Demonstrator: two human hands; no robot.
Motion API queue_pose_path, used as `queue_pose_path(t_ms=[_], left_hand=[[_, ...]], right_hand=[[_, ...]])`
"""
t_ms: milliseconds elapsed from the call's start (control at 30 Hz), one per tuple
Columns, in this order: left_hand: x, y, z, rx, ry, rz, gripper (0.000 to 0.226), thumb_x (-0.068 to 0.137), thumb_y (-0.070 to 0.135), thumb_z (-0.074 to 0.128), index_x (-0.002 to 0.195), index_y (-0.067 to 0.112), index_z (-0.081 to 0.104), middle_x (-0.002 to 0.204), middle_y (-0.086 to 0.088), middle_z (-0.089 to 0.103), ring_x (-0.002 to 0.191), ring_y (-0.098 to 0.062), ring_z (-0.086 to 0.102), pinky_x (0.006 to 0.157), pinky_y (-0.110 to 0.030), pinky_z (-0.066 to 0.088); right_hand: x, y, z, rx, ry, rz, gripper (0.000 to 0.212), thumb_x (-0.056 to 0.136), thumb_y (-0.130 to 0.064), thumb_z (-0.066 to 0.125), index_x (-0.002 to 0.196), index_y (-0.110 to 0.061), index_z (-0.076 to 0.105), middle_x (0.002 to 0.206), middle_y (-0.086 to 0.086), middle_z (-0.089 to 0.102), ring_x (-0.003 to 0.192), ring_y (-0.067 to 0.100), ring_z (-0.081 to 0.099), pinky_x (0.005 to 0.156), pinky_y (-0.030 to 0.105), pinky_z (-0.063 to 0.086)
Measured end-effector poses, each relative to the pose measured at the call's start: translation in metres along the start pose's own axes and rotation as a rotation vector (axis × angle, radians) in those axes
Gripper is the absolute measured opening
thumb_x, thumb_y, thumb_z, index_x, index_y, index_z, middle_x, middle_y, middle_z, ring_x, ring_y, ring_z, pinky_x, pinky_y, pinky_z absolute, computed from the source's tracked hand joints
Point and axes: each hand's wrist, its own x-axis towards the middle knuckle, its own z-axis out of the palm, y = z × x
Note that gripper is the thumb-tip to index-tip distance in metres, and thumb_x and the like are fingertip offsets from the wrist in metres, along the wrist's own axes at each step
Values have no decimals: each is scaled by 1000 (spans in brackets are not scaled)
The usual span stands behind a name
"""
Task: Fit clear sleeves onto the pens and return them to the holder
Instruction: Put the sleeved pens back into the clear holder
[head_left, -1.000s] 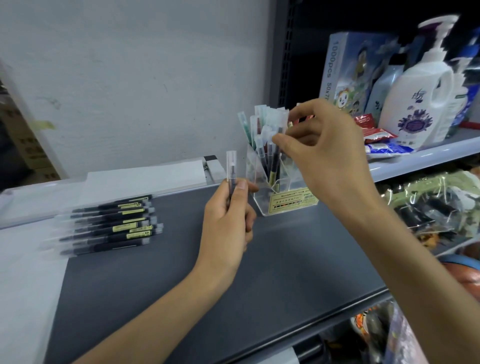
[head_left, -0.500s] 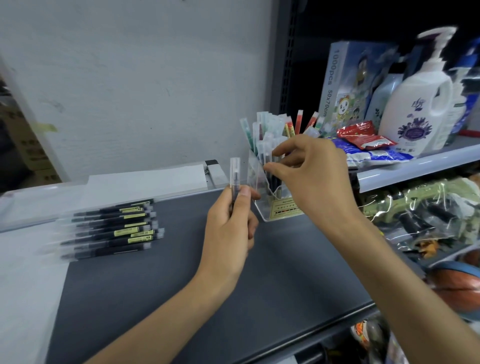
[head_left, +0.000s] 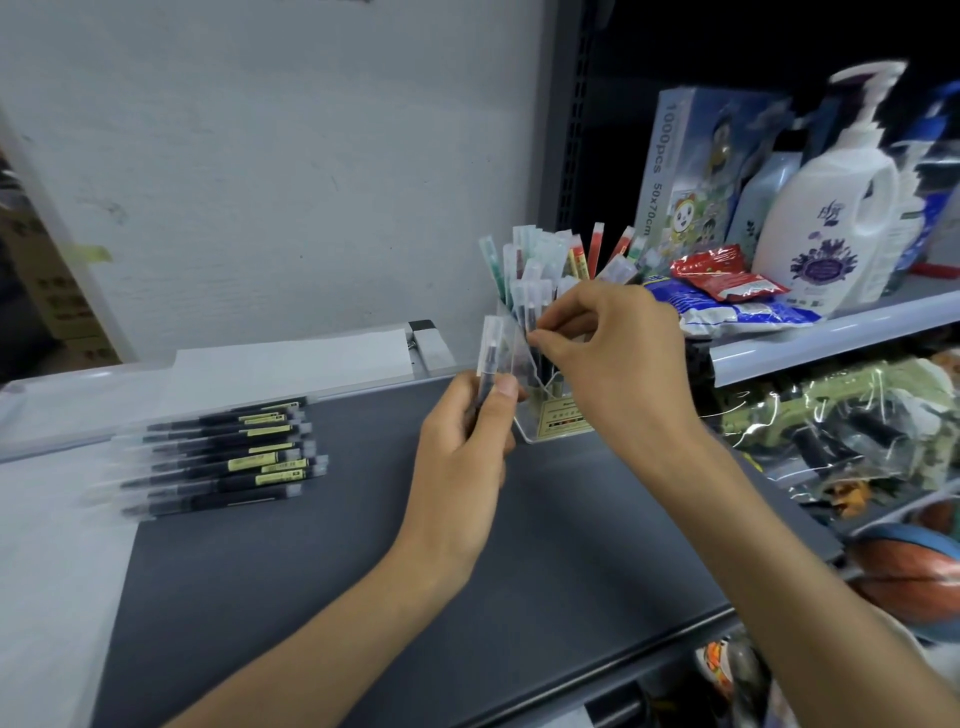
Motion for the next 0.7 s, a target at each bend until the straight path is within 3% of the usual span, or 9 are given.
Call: queue_pose_path(t_ms=[233, 300, 433, 567, 633, 700], left_hand=[[-1, 4, -3, -124, -8, -26, 25, 97, 38, 40, 85, 18, 49, 67, 1, 38, 47, -8, 23, 42, -21, 21], [-1, 3, -3, -110, 0, -9, 25, 103, 29, 40, 84, 17, 49, 71, -2, 40, 48, -9, 24, 43, -22, 22], [-2, 4, -3, -12, 3, 62, 21, 110, 21, 47, 95, 8, 53, 73, -7, 37, 54, -14, 28, 45, -21, 28], [-3, 5, -1, 35, -31, 138, 13, 106, 21, 58, 94, 20, 62, 65, 15, 51, 52, -4, 44, 49, -15, 37], [-4, 5, 0, 45, -51, 160, 9, 104, 20, 62, 96, 21, 64, 69, 13, 55, 53, -2, 48, 51, -15, 40], [-5, 6, 1, 48, -74, 175, 4, 103, 20, 64, 99, 20, 65, 74, 7, 59, 54, -2, 50, 52, -15, 42]], right_hand=[[-3, -3, -15, 8, -25, 0, 10, 85, -22, 85, 82, -27, 76, 73, -16, 72, 73, -4, 66, 62, 10, 48], [-4, -5, -24, 26, -47, 16, 9, 86, -21, 84, 83, -27, 77, 74, -15, 73, 72, -5, 65, 65, 11, 49], [-9, -10, -42, 156, -128, 96, 7, 90, -20, 79, 90, -27, 79, 81, -10, 76, 76, 3, 71, 75, 27, 60], [-15, -12, -59, 325, -369, 192, 19, 90, -15, 79, 106, -23, 76, 85, 1, 78, 60, -1, 64, 55, 15, 48], [-18, -12, -64, 426, -483, 223, 20, 86, -16, 83, 105, -20, 76, 85, 6, 78, 61, 4, 64, 51, 14, 44], [-20, -10, -64, 447, -483, 209, 13, 84, -21, 84, 95, -18, 78, 79, 4, 77, 63, 9, 65, 51, 14, 43]])
